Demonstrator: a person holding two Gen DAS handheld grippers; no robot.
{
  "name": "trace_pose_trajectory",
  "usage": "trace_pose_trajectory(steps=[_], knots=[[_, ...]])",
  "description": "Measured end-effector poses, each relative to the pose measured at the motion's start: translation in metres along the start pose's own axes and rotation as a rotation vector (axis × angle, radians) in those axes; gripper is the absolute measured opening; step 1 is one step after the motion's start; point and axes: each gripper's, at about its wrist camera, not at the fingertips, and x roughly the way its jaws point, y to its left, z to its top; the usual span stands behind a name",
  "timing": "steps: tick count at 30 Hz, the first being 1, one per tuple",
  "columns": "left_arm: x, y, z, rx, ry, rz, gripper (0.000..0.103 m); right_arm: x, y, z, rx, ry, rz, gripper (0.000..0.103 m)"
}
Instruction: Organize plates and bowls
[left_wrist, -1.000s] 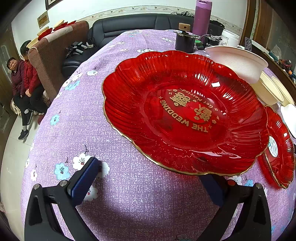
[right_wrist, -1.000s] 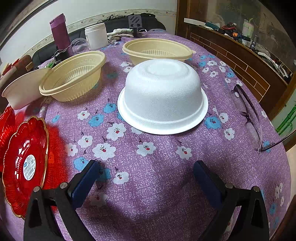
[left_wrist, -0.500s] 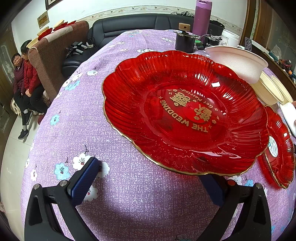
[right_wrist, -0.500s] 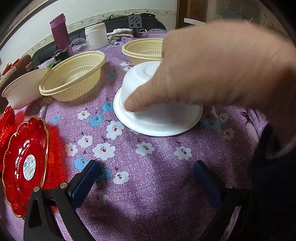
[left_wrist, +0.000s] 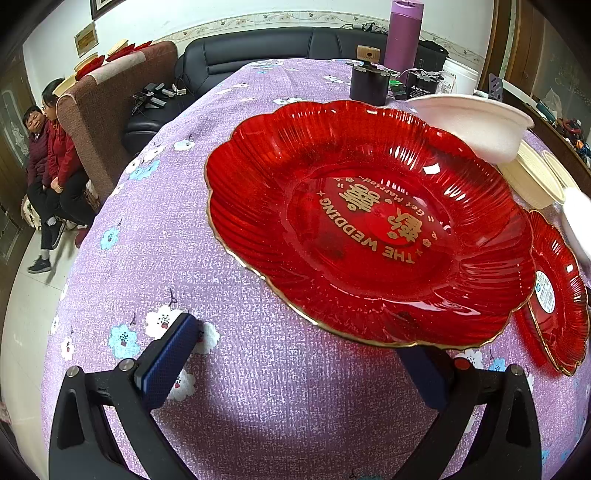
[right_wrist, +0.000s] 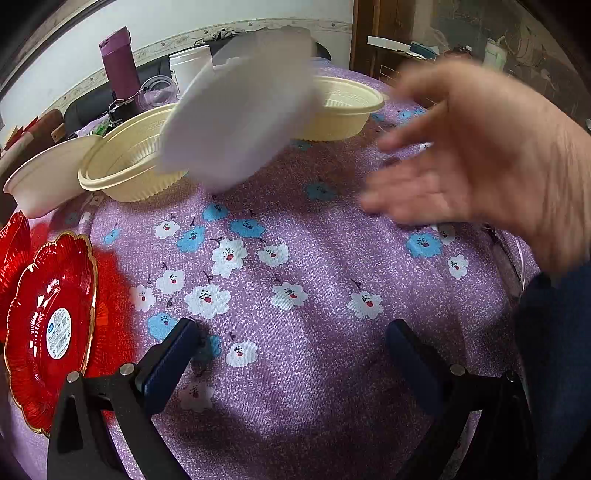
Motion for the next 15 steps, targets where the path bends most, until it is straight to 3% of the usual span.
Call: trace_pose_trajectory(steps=[15], knots=[[0.0000, -0.0001, 0.0001, 0.000, 0.000, 0.000, 0.103, -0.0013, -0.0001, 0.0003, 0.000, 0.000, 0.000, 0.102]])
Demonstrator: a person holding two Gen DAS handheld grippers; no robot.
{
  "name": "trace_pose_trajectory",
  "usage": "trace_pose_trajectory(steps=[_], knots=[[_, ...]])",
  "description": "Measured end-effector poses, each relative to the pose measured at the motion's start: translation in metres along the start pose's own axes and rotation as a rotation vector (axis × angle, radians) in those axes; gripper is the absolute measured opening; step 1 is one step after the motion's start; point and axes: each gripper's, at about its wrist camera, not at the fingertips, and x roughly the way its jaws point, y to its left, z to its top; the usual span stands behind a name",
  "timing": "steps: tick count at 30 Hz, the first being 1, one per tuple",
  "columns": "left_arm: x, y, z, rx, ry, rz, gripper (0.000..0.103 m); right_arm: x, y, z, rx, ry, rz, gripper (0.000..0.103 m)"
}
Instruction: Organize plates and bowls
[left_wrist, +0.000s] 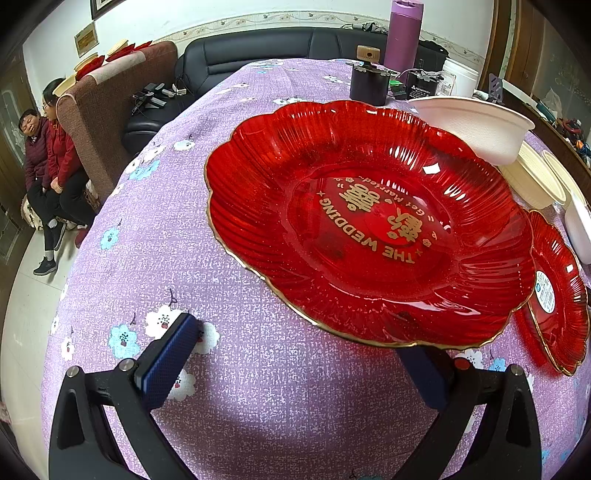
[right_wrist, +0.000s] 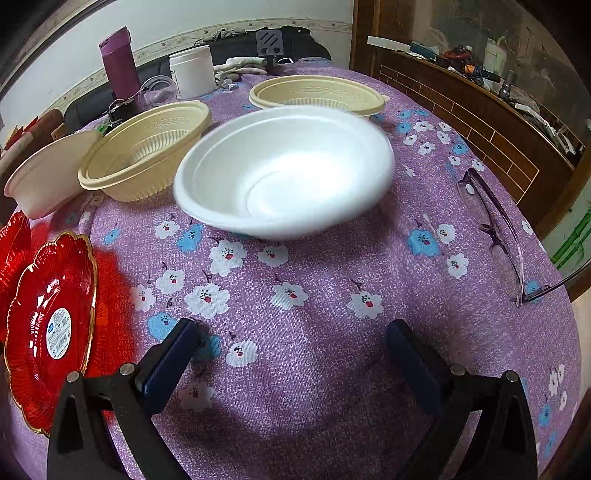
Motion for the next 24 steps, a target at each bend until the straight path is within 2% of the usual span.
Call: trace_pose_trajectory(steps=[7, 10, 12, 16, 19, 24], knots=[[-0.004, 0.000, -0.004, -0.019, 0.018, 0.016, 0.103, 0.000, -0.001, 0.000, 0.000, 0.000, 0.000, 0.102], [-0.015, 0.002, -0.015, -0.007, 0.033, -0.034, 0.103, 0.000, -0.001, -0.001, -0.004, 0.002, 0.002, 0.102], [-0.016, 0.000, -0.018, -0.007, 0.024, -0.057, 0.103, -0.004, -0.003, -0.005, -0.050, 0.016, 0.035, 0.102], [-0.035, 0.010, -0.033, 0.001, -0.022, -0.017, 0.103, -0.019, -0.009, -0.018, -0.097, 0.061, 0.114, 0.102], [-0.048, 0.016, -0.031, 0.000, -0.071, 0.018, 0.103, -0.040, -0.008, -0.024, -0.129, 0.025, 0.166, 0.102], [-0.062, 0.025, -0.025, -0.002, -0.117, 0.043, 0.103, -0.083, 0.021, -0.019, -0.230, -0.086, 0.277, 0.102]])
